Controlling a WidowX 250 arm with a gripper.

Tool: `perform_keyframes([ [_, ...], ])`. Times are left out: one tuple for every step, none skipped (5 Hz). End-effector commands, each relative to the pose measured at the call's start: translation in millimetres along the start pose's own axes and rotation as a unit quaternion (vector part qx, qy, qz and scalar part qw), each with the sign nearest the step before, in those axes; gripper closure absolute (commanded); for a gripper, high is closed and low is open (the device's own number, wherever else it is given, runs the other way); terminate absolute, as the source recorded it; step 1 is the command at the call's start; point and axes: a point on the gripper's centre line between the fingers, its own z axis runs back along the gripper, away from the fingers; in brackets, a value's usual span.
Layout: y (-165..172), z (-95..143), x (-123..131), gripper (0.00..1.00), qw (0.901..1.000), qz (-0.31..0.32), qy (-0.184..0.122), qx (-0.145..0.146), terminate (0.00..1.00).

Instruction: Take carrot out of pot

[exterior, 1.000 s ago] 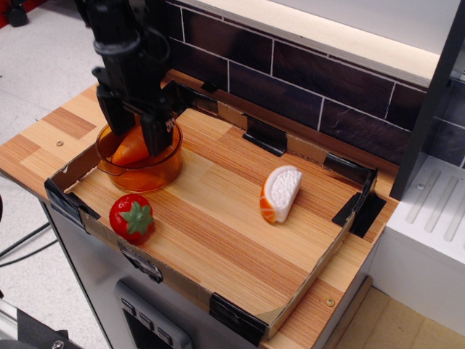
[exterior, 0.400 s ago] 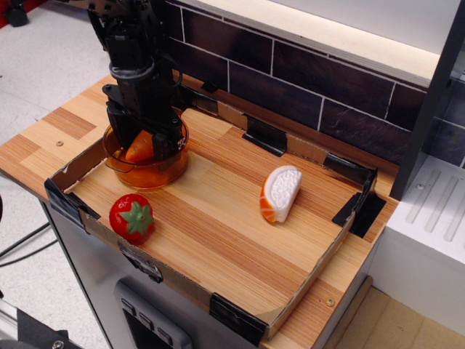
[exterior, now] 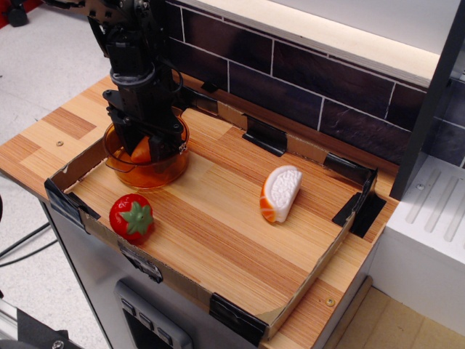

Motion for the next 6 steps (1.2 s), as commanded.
perform_keyframes([
  [14,26,13,1.0,0.9991,0.019,-0.038,0.002,0.0],
  [19,47,13,1.0,0.9963,0.031,-0.08,0.009,0.0],
  [17,77,14,1.0,0.992,0.039,-0.119,0.012,0.0],
  [-10,86,11,1.0,0.9965,0.009,-0.079,-0.026,0.0],
  [-40,79,-2,1.0,0.9984,-0.021,-0.04,-0.034,0.0],
  [-63,71,-11,1.0,0.9982,-0.036,-0.025,-0.04,0.0],
])
